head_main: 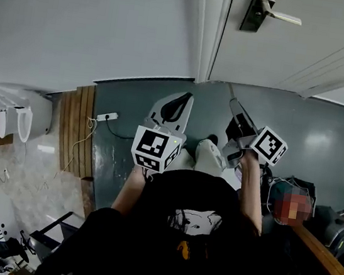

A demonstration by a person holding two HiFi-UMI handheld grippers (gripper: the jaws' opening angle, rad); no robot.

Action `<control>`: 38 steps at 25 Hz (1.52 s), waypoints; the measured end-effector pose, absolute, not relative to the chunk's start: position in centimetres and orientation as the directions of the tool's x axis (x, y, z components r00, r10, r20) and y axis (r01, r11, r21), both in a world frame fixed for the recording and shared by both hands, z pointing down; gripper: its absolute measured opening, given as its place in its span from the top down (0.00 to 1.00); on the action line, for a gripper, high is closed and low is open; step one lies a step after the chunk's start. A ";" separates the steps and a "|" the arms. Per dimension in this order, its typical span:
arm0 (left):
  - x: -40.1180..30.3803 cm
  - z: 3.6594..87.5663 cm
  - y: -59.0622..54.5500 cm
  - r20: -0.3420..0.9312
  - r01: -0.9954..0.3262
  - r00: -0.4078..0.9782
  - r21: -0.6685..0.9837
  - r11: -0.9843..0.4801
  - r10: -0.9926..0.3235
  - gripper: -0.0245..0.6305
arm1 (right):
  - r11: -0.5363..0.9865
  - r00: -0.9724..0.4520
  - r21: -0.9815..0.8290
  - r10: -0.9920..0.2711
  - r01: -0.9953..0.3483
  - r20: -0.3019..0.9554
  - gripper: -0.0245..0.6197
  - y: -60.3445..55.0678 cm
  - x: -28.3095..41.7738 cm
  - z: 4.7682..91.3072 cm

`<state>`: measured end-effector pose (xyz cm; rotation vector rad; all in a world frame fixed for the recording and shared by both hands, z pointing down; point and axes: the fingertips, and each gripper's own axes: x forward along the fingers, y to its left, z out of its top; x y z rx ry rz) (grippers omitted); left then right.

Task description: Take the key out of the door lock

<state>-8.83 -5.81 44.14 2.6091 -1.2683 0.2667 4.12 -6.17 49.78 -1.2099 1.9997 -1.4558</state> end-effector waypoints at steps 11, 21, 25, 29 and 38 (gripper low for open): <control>-13.5 43.3 -1.5 0.208 -0.789 0.614 0.129 -0.601 -0.761 0.95 | 0.181 -0.586 -0.855 -0.793 -0.485 0.165 0.93 -1.0 -1.0 47.9; -11.5 42.2 0.7 0.164 -0.751 0.659 0.099 -0.653 -0.734 0.95 | 0.237 -0.578 -0.818 -0.804 -0.525 0.138 0.93 1.9 0.1 46.3; -10.7 42.2 0.9 0.163 -0.735 0.677 0.092 -0.672 -0.718 0.95 | 0.244 -0.564 -0.805 -0.815 -0.541 0.132 0.93 2.1 0.9 46.0; -10.3 42.2 0.8 0.163 -0.716 0.696 0.084 -0.693 -0.699 0.95 | 0.241 -0.548 -0.804 -0.827 -0.544 0.122 0.93 2.1 1.3 45.6; -10.6 42.3 1.7 0.163 -0.680 0.730 0.079 -0.729 -0.664 0.95 | 0.231 -0.509 -0.784 -0.852 -0.576 0.123 0.93 2.1 2.4 44.4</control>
